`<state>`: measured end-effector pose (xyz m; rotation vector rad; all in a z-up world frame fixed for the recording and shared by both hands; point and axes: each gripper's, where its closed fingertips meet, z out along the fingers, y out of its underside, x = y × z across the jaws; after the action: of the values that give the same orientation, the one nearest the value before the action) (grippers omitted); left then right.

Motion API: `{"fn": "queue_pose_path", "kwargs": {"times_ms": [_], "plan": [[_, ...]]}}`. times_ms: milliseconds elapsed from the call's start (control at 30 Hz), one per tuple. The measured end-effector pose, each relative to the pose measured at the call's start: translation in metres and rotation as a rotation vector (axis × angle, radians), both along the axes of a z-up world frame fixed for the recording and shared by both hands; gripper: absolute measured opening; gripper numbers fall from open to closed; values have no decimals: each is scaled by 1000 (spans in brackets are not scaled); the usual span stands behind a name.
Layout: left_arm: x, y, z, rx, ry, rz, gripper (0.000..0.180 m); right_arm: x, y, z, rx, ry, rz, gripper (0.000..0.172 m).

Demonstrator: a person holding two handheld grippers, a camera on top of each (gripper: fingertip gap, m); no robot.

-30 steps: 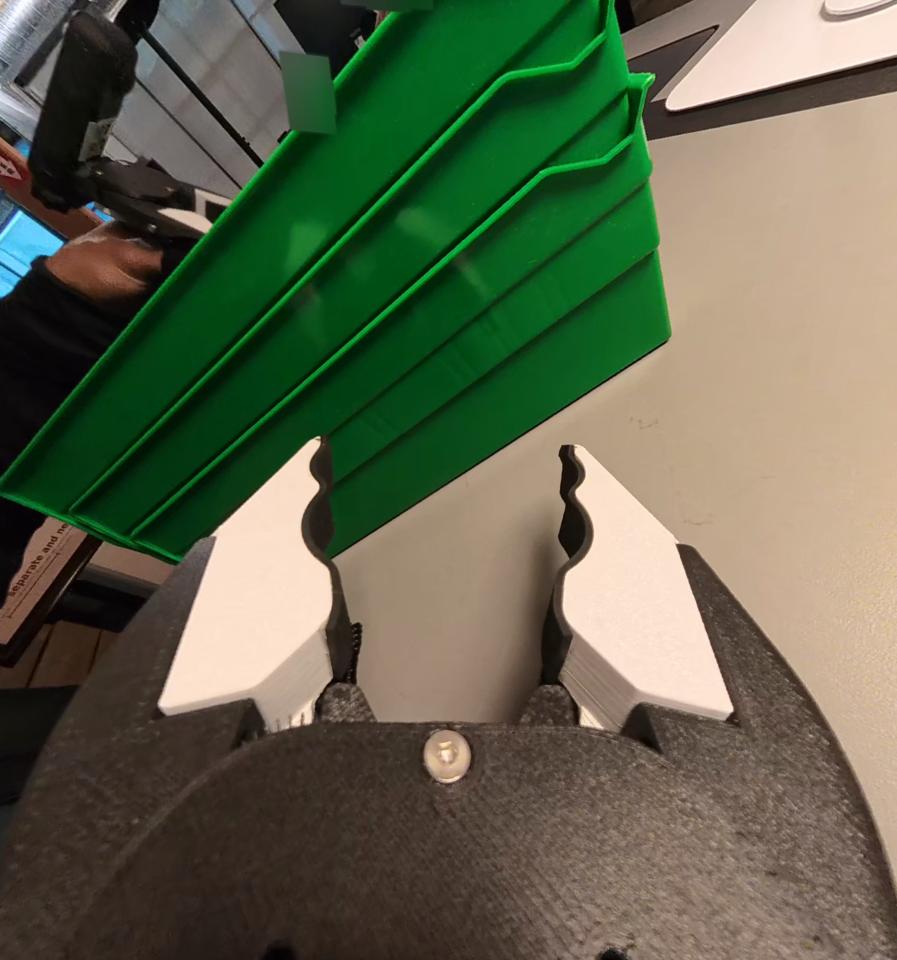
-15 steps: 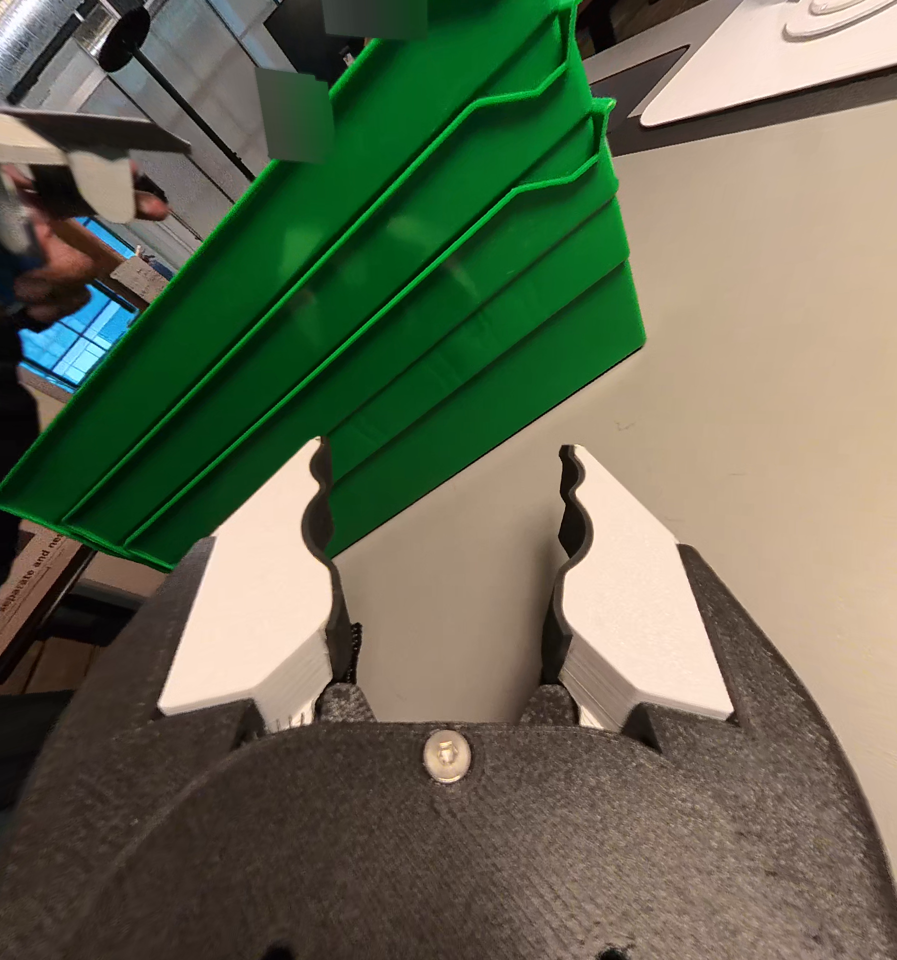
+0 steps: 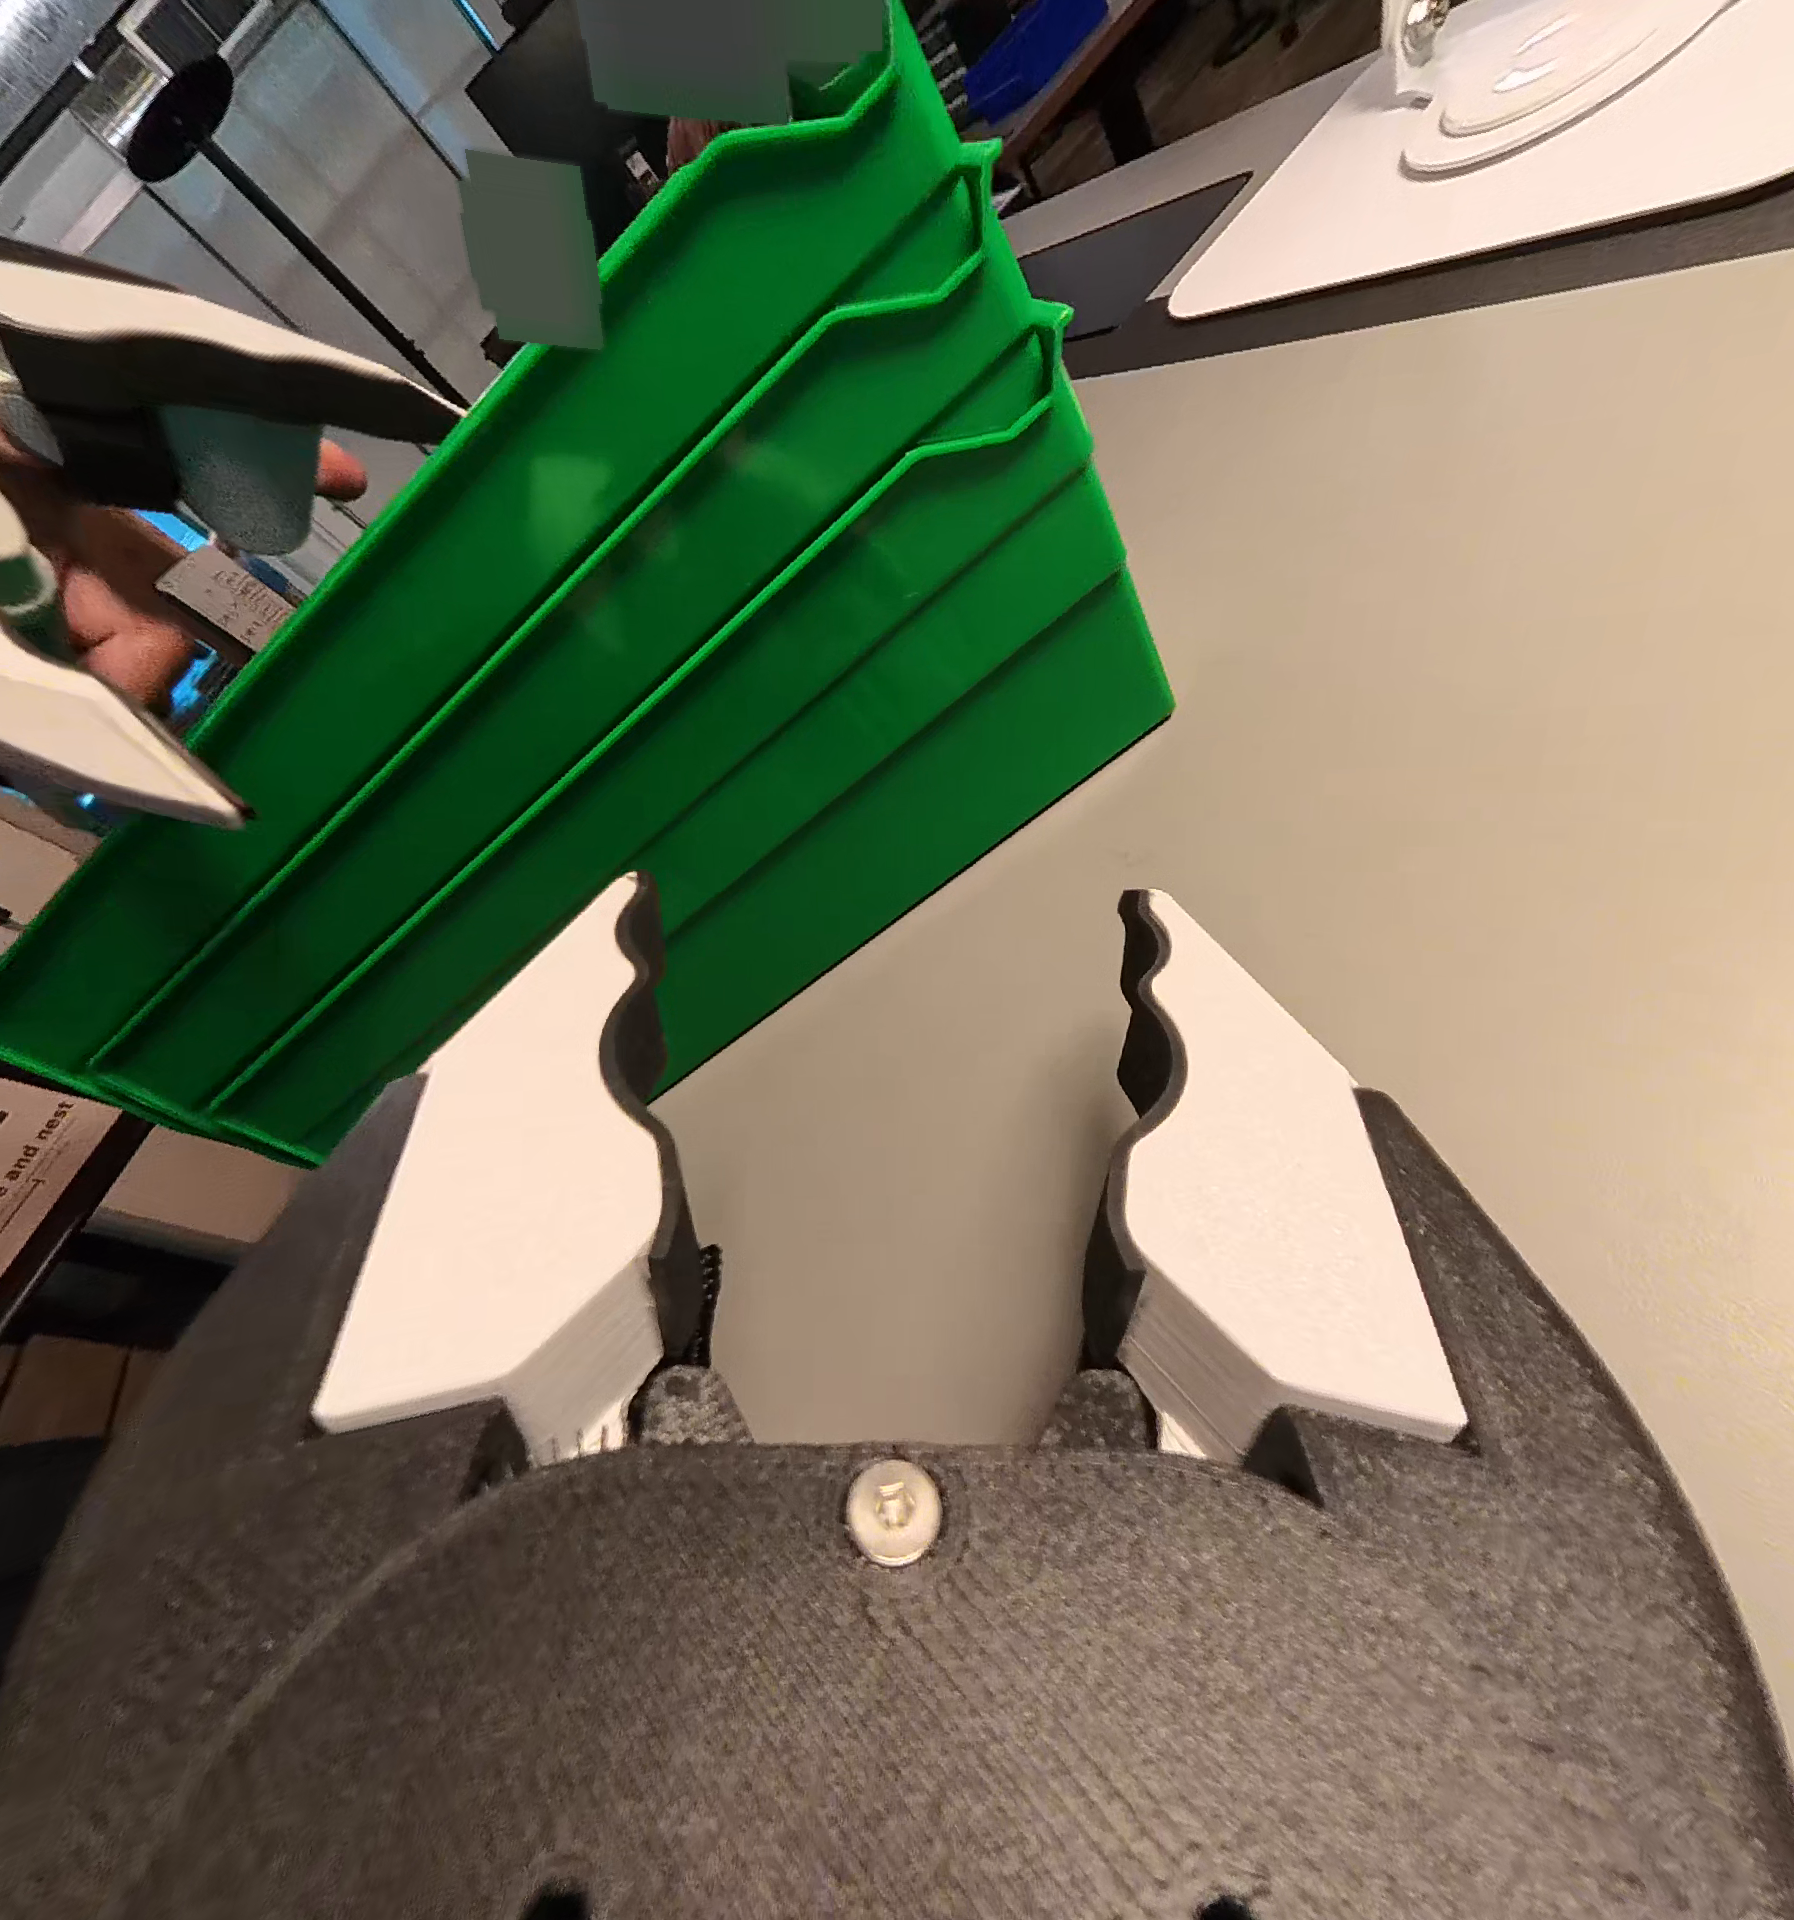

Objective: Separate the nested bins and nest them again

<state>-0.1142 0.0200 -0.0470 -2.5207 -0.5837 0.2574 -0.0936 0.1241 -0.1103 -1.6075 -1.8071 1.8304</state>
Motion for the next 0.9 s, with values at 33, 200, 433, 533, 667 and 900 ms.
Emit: {"fn": "queue_pose_path", "kwargs": {"times_ms": [33,200,433,533,667,900], "plan": [[1,0,-4,-30,10,-12,144,1,-1,1,0,3,8,92],[-1,0,-8,-69,7,-15,137,2,1,4,-3,8,11,92],[-4,-1,-6,-68,20,-32,128,2,2,1,-1,2,11,92],[-5,-2,-4,-60,20,-35,122,1,2,0,1,0,10,92],[-6,-3,-2,-53,12,-35,116,2,1,-1,1,-2,18,92],[-6,-6,1,-49,21,-41,110,2,2,-1,3,-2,22,91]]}}
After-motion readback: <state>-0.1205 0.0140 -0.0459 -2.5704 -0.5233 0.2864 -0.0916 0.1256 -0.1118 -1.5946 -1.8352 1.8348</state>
